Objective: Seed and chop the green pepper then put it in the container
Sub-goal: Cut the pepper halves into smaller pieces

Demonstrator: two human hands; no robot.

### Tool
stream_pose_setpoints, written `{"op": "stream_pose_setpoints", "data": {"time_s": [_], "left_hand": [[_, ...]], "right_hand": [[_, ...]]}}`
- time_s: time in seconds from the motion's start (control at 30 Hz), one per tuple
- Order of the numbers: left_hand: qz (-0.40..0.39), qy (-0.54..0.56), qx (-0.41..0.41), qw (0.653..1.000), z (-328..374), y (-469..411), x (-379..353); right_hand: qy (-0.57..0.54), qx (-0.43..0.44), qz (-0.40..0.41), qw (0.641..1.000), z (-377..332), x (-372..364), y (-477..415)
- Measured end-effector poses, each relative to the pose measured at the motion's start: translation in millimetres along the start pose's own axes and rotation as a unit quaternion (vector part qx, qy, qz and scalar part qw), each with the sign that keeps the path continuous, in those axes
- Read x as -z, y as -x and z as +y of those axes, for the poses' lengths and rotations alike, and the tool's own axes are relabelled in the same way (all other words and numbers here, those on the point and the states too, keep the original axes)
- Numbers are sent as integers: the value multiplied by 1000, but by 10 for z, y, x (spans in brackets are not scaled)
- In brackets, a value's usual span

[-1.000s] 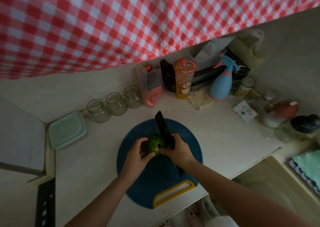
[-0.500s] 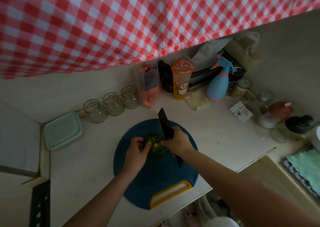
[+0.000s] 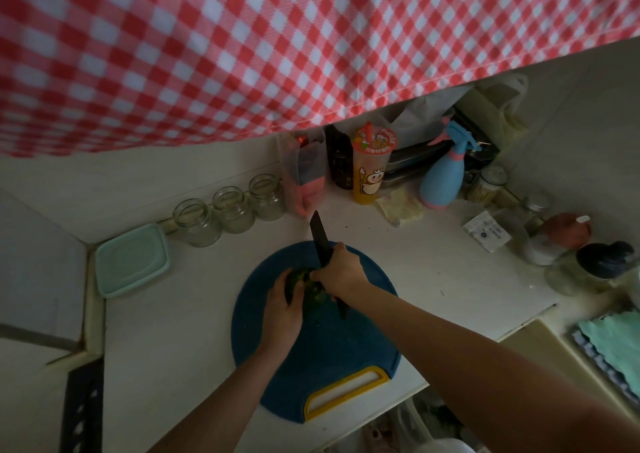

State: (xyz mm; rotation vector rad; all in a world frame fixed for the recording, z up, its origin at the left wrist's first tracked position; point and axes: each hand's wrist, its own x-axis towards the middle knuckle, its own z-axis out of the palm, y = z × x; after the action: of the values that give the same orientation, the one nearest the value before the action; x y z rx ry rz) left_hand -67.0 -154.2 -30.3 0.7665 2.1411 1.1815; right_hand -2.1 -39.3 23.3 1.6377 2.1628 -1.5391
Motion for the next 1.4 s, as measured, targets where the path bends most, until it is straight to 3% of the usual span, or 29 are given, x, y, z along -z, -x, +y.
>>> {"op": "stream_pose_setpoints", "data": {"time_s": [0.1, 0.23, 0.37, 0.6, 0.73, 0.93, 1.4], "left_hand": [[46, 60, 15, 997, 9, 49, -110], [69, 37, 4, 997, -18, 51, -150], [38, -32, -58, 997, -48, 136, -139], [32, -39, -68, 996, -35, 78, -41], [25, -18, -47, 998, -13, 86, -10], [24, -15, -39, 999, -4, 114, 3], [32, -75, -76, 994, 46, 133, 57]], "right_hand": [[11, 8, 4, 1000, -28, -68, -47], [8, 12, 5, 1000, 25, -64, -41], [-6, 22, 0, 1000, 87, -37, -24], [-15, 33, -32, 999, 61, 123, 42], [67, 95, -36, 993, 99, 380, 248], [236, 207, -49, 948, 237, 521, 628], [316, 232, -31, 919, 394, 289, 773]]}}
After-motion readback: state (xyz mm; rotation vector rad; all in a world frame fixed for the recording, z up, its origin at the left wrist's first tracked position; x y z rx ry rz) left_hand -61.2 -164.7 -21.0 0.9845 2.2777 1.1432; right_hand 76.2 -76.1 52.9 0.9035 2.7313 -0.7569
